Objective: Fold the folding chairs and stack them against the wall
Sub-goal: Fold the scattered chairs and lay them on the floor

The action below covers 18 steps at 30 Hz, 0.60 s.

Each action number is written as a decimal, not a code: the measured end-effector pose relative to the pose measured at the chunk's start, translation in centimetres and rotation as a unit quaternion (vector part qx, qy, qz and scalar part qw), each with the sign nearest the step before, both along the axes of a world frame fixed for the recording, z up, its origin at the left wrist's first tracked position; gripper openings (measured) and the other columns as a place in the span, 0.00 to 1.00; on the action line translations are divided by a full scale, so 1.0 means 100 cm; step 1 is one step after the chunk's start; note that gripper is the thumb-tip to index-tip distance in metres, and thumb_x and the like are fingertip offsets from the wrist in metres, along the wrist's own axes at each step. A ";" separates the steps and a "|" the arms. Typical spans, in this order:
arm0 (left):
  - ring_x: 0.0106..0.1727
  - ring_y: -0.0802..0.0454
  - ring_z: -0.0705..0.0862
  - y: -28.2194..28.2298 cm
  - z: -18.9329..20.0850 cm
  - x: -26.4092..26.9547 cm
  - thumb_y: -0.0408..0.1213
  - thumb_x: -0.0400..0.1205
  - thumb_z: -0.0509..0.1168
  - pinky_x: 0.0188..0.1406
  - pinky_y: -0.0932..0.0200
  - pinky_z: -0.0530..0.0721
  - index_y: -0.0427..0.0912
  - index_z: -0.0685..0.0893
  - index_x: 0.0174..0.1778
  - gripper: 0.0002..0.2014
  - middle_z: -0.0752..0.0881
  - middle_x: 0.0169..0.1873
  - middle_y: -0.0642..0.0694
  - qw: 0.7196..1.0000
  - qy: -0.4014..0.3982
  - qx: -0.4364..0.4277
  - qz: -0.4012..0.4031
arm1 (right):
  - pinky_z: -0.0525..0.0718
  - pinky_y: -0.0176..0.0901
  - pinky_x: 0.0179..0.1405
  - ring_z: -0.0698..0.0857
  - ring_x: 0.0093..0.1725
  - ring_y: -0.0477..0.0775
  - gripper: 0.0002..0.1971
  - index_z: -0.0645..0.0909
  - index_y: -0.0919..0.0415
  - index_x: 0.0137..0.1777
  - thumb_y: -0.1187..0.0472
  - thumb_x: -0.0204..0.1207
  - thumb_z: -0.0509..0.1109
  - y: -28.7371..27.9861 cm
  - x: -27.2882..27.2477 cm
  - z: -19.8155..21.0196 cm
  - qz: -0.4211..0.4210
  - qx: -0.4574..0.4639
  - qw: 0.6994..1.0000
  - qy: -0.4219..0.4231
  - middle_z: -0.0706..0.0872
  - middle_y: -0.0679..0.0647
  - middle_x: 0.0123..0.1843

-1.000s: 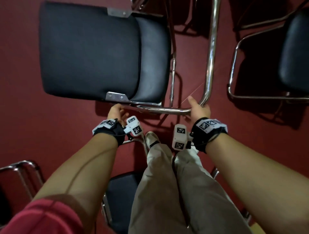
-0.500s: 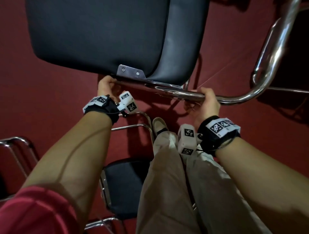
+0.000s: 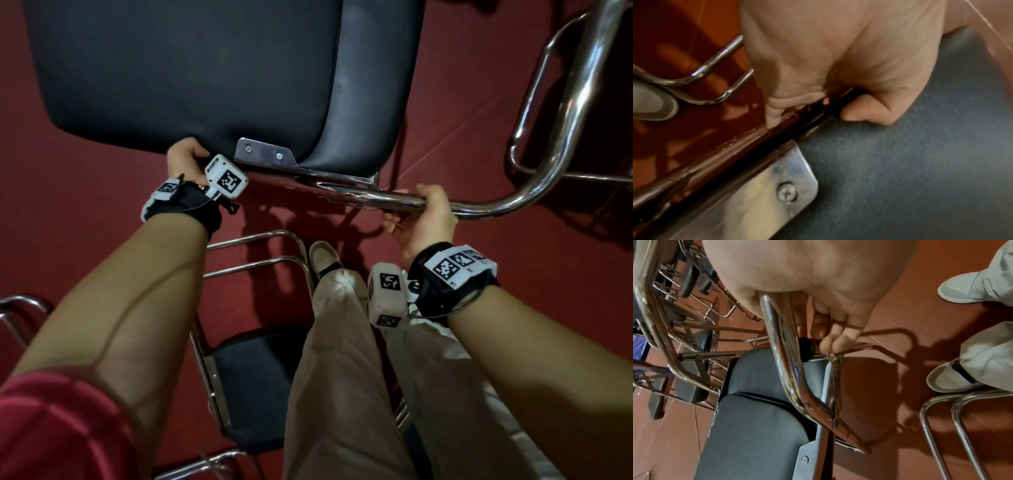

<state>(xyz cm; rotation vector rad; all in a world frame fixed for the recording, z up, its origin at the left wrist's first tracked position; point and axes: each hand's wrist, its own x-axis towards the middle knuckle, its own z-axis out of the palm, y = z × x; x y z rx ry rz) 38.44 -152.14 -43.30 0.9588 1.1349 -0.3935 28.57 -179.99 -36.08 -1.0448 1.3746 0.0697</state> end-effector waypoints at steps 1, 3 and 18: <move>0.46 0.41 0.76 -0.001 0.001 0.001 0.27 0.54 0.59 0.62 0.40 0.73 0.40 0.71 0.33 0.12 0.76 0.43 0.42 1.000 0.002 0.004 -0.006 | 0.78 0.42 0.28 0.77 0.24 0.55 0.12 0.81 0.65 0.37 0.59 0.78 0.64 -0.001 -0.001 -0.002 0.004 0.002 1.000 -0.004 0.84 0.57 0.27; 0.49 0.40 0.75 -0.002 0.001 0.002 0.27 0.54 0.59 0.64 0.40 0.74 0.40 0.71 0.33 0.13 0.75 0.48 0.42 1.000 0.008 0.019 -0.007 | 0.77 0.42 0.27 0.77 0.24 0.55 0.12 0.82 0.66 0.38 0.58 0.76 0.64 -0.003 -0.004 -0.006 0.009 0.004 1.000 -0.013 0.84 0.58 0.29; 0.33 0.44 0.68 -0.042 0.027 -0.030 0.28 0.52 0.57 0.52 0.43 0.73 0.49 0.60 0.32 0.18 0.65 0.35 0.43 0.996 0.068 0.062 0.011 | 0.75 0.39 0.25 0.79 0.22 0.52 0.16 0.87 0.68 0.49 0.57 0.73 0.64 -0.053 -0.023 0.004 0.027 0.011 0.999 -0.019 0.84 0.56 0.29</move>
